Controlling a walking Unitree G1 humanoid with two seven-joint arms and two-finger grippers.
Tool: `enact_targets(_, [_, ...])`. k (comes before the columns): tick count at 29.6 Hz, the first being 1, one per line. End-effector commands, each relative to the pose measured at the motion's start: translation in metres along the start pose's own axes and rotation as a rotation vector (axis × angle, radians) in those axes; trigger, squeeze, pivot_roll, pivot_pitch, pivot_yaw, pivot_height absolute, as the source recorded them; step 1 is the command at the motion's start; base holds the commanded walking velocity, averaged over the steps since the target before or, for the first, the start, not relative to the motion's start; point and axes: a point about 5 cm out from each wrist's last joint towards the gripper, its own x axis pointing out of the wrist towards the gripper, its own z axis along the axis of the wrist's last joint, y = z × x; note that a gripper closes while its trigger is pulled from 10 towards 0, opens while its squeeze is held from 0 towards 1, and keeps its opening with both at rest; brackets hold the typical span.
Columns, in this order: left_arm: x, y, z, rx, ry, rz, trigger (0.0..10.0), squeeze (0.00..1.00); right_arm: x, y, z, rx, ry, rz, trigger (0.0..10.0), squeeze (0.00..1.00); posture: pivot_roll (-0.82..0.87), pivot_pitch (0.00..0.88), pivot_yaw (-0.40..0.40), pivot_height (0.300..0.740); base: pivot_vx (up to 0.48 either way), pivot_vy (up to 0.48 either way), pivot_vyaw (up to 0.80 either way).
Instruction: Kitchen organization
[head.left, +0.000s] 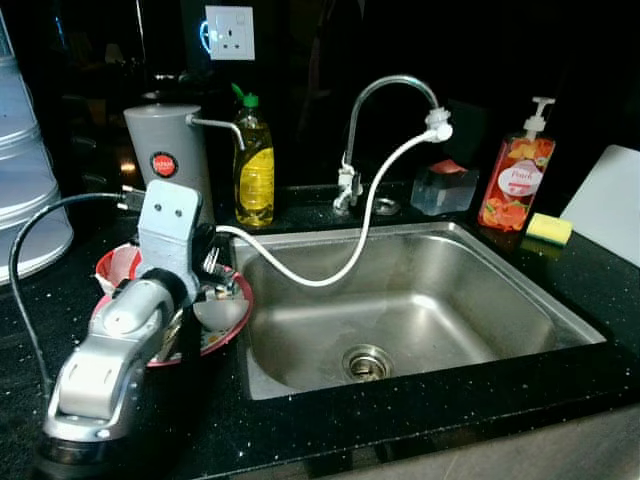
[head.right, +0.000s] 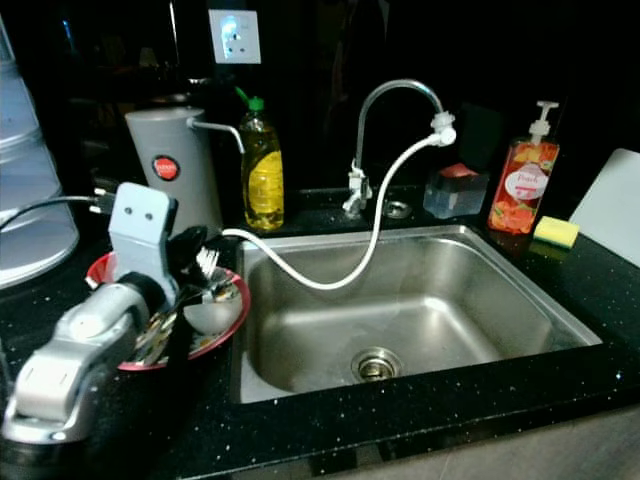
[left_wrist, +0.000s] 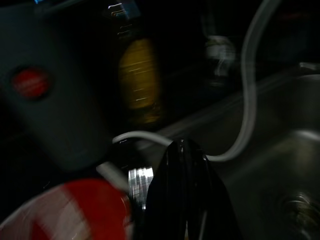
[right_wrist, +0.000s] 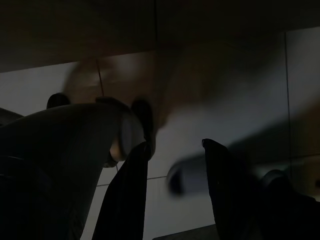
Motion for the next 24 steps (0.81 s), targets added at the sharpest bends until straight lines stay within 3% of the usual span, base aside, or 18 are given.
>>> enact_targets(1, [-0.005,0.0,0.009,0.032,-0.018,-0.06,10.0,0.0,0.0,0.001,-0.002,-0.003,0.01,0.001,10.0,0.0,-0.06,0.002,-0.044,0.74,0.0,0.0,0.0])
enact_targets(2, [-0.007,0.009,0.011,0.052,-0.017,-0.036,10.0,0.0,0.0,0.001,-0.002,0.004,0.009,-0.002,10.0,0.0,-0.06,0.002,-0.044,0.74,0.0,0.0,0.0])
enact_targets(4, [-0.007,0.009,0.011,0.052,-0.017,-0.036,10.0,0.0,0.0,0.001,-0.002,0.004,0.009,-0.002,10.0,0.0,-0.06,0.002,-0.044,0.74,0.0,0.0,0.0])
enact_targets(7, [-0.009,0.03,0.013,0.11,0.002,0.042,10.0,0.0,-0.001,-0.002,-0.003,0.068,0.002,-0.032,10.0,0.0,-0.06,0.0,-0.042,0.74,0.0,0.0,0.0])
enact_targets(11, [-0.013,0.034,0.011,0.103,0.024,-0.005,10.0,0.0,-0.002,-0.011,-0.003,0.156,-0.011,-0.079,10.0,0.0,-0.07,0.0,-0.04,0.74,0.0,0.0,0.0])
enact_targets(14, [-0.022,0.037,0.011,0.095,0.028,-0.095,10.0,0.0,-0.008,-0.034,-0.004,0.304,-0.031,-0.208,10.0,0.0,-0.07,0.003,-0.04,0.74,0.0,0.0,0.0])
enact_targets(15, [-0.022,0.037,0.011,0.095,0.028,-0.095,10.0,0.0,-0.008,-0.034,-0.004,0.304,-0.031,-0.208,10.0,0.0,-0.07,0.003,-0.04,0.74,0.0,0.0,0.0])
enact_targets(16, [-0.027,0.039,0.01,0.106,0.034,-0.116,10.0,0.0,-0.013,-0.05,-0.005,0.384,-0.043,-0.3,10.0,0.0,-0.07,0.005,-0.042,0.74,0.0,0.0,0.0])
enact_targets(17, [-0.027,0.039,0.01,0.106,0.034,-0.116,10.0,0.0,-0.013,-0.05,-0.005,0.384,-0.043,-0.3,10.0,0.0,-0.07,0.005,-0.042,0.74,0.0,0.0,0.0])
enact_targets(20, [-0.028,0.043,0.007,0.114,0.05,-0.101,10.0,0.0,-0.023,-0.079,-0.007,0.507,-0.064,-0.463,10.0,0.0,-0.07,0.009,-0.042,0.74,0.0,0.0,0.0])
enact_targets(21, [-0.028,0.043,0.007,0.114,0.05,-0.101,10.0,0.0,-0.023,-0.079,-0.007,0.507,-0.064,-0.463,10.0,0.0,-0.07,0.009,-0.042,0.74,0.0,0.0,0.0])
enact_targets(23, [-0.025,0.043,0.005,0.102,0.052,-0.092,10.0,0.0,-0.035,-0.104,-0.009,0.664,-0.093,-0.598,10.0,0.0,-0.08,0.012,-0.041,0.74,0.0,0.0,0.0])
enact_targets(24, [-0.025,0.043,0.005,0.102,0.052,-0.092,10.0,0.0,-0.035,-0.104,-0.009,0.664,-0.093,-0.598,10.0,0.0,-0.08,0.012,-0.041,0.74,0.0,0.0,0.0])
